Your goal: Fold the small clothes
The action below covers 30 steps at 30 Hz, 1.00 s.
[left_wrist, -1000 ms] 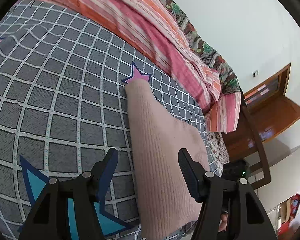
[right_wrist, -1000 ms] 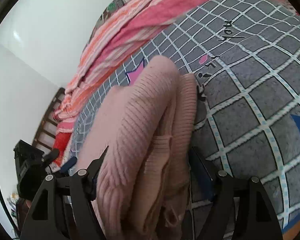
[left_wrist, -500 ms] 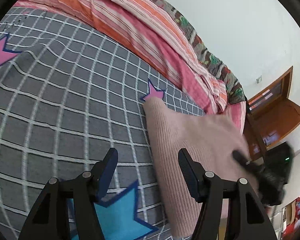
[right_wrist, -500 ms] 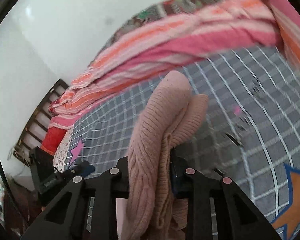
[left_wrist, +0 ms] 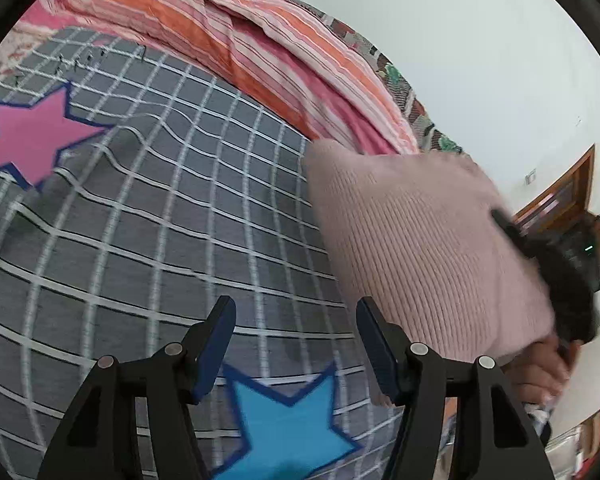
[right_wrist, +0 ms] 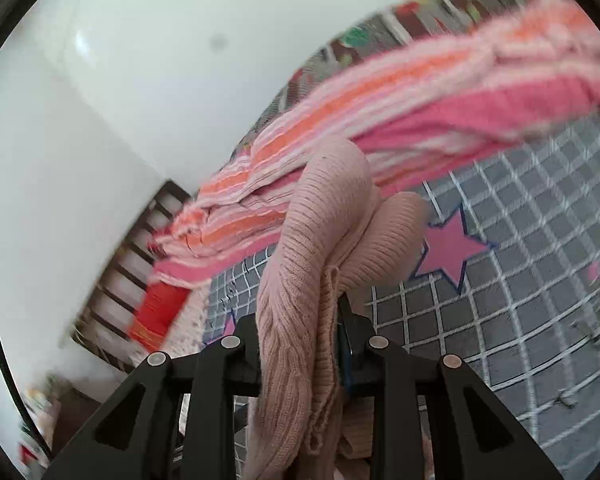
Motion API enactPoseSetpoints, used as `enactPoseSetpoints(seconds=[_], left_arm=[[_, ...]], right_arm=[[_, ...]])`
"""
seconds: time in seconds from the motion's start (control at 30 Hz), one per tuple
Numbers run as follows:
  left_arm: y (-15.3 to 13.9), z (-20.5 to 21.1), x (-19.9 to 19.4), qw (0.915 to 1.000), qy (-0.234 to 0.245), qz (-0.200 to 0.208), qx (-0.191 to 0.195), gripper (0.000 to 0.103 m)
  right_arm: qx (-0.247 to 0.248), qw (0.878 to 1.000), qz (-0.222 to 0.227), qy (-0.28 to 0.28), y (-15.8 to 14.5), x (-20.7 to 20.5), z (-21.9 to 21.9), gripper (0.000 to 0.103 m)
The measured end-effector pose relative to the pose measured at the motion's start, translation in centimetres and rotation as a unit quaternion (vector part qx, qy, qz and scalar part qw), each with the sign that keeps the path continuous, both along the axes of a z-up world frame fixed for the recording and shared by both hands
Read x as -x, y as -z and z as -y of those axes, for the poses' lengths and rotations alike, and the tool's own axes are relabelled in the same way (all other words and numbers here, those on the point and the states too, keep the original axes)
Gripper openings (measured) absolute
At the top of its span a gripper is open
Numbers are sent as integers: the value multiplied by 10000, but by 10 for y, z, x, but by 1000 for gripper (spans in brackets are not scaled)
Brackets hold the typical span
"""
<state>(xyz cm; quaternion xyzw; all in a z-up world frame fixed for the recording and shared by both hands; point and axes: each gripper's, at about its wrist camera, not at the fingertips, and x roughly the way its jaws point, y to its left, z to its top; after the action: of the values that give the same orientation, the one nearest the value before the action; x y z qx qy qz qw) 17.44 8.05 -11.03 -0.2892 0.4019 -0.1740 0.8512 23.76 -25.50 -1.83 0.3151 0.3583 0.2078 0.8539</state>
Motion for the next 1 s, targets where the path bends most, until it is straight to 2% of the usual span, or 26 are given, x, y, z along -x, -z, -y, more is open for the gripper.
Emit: enactPoseSetpoints(seconds=[0.07,0.1,0.13,0.17,0.2,0.27,0.37,0.5,0.57,0.6,0.63,0.7,0.77,0.83,0.9,1.0], left_arm=[[2,1,2,9999,38,64,-151,60],[4,3,3,9997,62,90,-216,60],[6,6,3,9995,97,109,-267,60],[7,9,3,9993,155,125,-307,60],[10,17,2,9989,277,122,-371,60],[11,30,1,9975,474,121,-520,60],[10,55,2,9935,671,221,-893,60],[4,83,1,9903,835,321,-1065,60],[7,95,-1,9875,858,253,-1296,60],[11,102,-1,9854,818,189,-1481,60],[14,104,0,9842,761,146,-1594,63],[19,107,0,9845,789,37,-1569,63],[17,106,-1,9856,787,1,-1496,63],[6,105,-4,9855,717,160,-1529,63],[-6,108,-16,9823,578,296,-1754,62],[-9,111,-38,9797,444,238,-1941,60]], right_arm=[[8,9996,-258,127,48,-2,14,30],[274,9986,-402,200,67,-3,17,31],[773,9936,-738,355,94,-3,23,31],[962,9905,-874,460,106,-3,29,31],[903,9913,-819,487,113,1,37,32],[657,9946,-643,478,110,10,51,34],[1145,9921,-361,364,90,26,43,34],[1532,9882,27,31,73,48,21,34],[2101,9775,173,-49,74,54,8,32],[2316,9726,181,-55,75,54,7,24],[2617,9650,150,-48,81,54,5,22],[2904,9569,81,-25,94,54,8,22],[2909,9567,55,-25,98,55,10,22],[2912,9566,139,-17,90,55,13,22],[2767,9606,257,62,81,54,14,22],[2615,9643,356,216,73,36,15,24]])
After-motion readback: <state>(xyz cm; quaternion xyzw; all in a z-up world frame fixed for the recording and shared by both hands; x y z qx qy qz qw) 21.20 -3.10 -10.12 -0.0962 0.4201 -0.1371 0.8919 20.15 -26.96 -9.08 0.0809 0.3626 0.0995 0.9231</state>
